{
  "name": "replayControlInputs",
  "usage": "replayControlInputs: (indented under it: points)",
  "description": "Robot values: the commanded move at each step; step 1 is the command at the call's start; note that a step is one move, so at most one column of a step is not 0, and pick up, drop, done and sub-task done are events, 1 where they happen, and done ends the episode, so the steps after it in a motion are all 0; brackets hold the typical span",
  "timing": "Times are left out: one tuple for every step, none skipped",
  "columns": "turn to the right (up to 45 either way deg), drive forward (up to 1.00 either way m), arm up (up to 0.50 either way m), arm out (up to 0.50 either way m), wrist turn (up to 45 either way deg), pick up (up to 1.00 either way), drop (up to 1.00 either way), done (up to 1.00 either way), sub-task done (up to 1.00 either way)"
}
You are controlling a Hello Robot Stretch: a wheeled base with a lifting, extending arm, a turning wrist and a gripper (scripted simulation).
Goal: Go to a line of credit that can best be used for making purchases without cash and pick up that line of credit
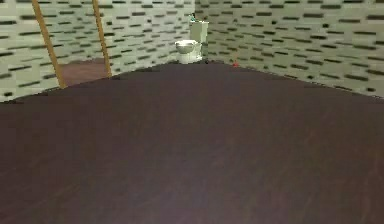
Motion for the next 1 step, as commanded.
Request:
replayControlInputs:
  points:
    - [-30.0, 0.00, 0.00, 0.00, 0.0, 0.00, 0.00, 0.00, 0.00]
